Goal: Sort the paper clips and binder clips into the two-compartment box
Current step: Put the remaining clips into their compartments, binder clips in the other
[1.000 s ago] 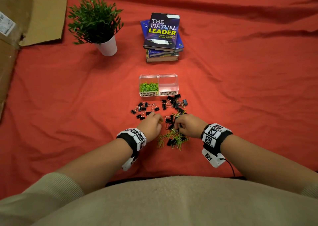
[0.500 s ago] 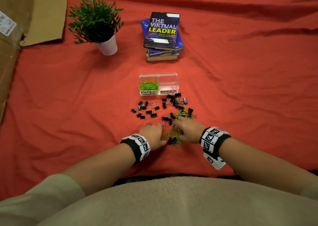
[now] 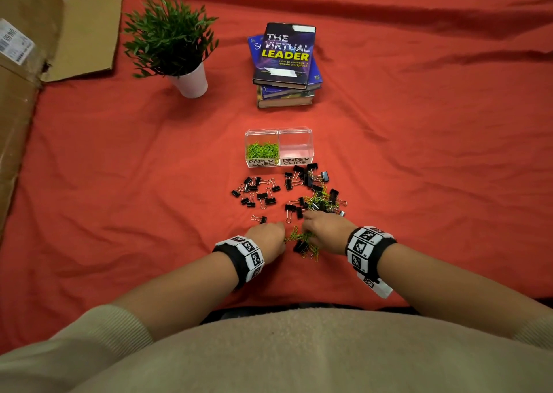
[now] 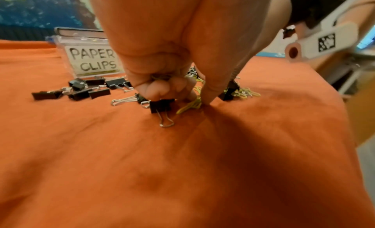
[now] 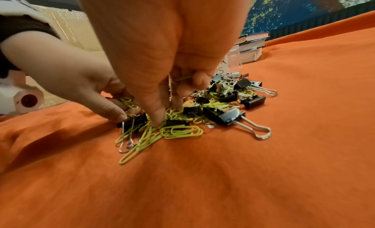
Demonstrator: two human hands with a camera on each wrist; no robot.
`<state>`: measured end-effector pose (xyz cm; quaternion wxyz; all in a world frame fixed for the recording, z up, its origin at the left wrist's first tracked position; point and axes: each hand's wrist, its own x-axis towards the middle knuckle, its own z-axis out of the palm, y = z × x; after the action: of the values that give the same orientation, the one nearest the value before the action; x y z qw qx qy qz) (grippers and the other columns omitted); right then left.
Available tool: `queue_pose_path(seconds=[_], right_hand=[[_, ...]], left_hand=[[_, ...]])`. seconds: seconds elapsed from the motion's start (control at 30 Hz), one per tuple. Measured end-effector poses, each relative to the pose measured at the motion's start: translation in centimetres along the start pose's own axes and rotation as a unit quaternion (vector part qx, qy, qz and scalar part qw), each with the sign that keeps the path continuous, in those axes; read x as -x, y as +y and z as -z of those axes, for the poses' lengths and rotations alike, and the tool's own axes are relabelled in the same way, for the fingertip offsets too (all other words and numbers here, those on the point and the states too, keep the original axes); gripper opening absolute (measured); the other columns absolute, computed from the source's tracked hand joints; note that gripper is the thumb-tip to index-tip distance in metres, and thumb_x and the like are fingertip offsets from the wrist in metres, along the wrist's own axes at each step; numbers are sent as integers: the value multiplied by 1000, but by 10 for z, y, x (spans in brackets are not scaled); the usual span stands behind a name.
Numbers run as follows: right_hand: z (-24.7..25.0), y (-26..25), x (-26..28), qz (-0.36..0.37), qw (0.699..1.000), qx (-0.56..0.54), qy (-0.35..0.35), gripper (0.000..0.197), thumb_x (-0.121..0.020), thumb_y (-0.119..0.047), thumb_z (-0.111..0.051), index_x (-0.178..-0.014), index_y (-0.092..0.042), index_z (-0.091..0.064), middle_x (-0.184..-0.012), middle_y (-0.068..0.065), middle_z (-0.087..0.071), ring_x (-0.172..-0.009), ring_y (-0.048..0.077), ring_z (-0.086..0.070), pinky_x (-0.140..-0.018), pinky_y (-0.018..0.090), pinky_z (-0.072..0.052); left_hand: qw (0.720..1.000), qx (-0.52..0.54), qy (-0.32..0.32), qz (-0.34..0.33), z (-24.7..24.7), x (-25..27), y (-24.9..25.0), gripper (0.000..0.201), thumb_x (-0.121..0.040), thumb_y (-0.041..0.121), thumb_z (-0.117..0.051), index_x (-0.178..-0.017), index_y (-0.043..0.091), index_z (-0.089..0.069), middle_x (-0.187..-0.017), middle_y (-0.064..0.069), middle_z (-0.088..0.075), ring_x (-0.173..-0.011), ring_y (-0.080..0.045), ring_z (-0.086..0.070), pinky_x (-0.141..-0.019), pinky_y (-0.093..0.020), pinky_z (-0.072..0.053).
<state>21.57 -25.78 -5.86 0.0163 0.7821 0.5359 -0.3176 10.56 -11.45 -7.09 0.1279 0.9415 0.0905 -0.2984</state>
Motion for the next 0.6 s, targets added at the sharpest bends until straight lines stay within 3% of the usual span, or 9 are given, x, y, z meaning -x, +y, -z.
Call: queue_pose_path(seconds=[0.1, 0.17, 0.27, 0.37, 0.47, 0.53, 0.6], right_hand=[[-3, 1, -2, -9, 1000, -24, 9, 24, -88, -15, -53, -110, -5, -59, -115, 8, -50, -100, 27, -56, -84, 42, -49], [-3, 3, -3, -21, 997, -78, 16, 18, -89, -14, -54, -103, -5, -61, -109, 8, -54, -96, 24, -57, -81, 35, -49], [4, 7, -4, -74, 975, -204, 39, 9, -89, -18, -60, -95, -12, -63, -91, 0, -62, -78, 14, -57, -62, 20, -43], [12, 14, -4, -121, 932, -337, 57, 8, -86, -19, -66, -92, -13, -65, -73, -6, -59, -59, 9, -49, -54, 21, -41], [18, 19, -2, -144, 860, -487, 54, 2, -87, -14, -63, -86, -14, -64, -72, 0, -62, -55, 12, -44, -51, 23, -36], [20, 21, -3, -160, 807, -566, 47, 13, -90, -6, -53, -81, -12, -61, -71, 2, -61, -54, 11, -43, -49, 21, -34], [21, 21, -4, -171, 770, -613, 45, 19, -89, 0, -42, -79, -10, -55, -69, 4, -56, -55, 12, -44, -49, 23, -34]], left_hand=[[1000, -18, 8, -14, 0, 0, 2, 32, -91, 20, -49, -117, 2, -47, -120, -18, -56, -111, -35, -55, -90, -43, -46], [1000, -20, 10, -19, 0, 1, 1, 34, -92, 20, -48, -120, 2, -46, -123, -18, -53, -114, -34, -53, -93, -43, -44], [999, 28, 16, -25, 2, 1, -2, 32, -91, 18, -48, -118, 2, -47, -121, -18, -51, -110, -35, -53, -91, -43, -44], [990, 138, 27, -18, 8, 1, -7, 17, -91, 17, -48, -103, 6, -49, -106, -15, -57, -91, -30, -55, -75, -35, -42], [978, 206, 44, -6, 16, 0, -11, 7, -92, 17, -49, -89, 14, -43, -82, -6, -54, -75, -23, -51, -61, -29, -36], [973, 225, 40, -5, 22, -1, -12, 4, -93, 16, -48, -94, 13, -46, -79, -3, -54, -70, -21, -50, -55, -29, -35], [972, 233, 36, -7, 27, -3, -11, 15, -93, 15, -46, -108, 13, -49, -82, -6, -58, -65, -18, -50, -53, -28, -35]])
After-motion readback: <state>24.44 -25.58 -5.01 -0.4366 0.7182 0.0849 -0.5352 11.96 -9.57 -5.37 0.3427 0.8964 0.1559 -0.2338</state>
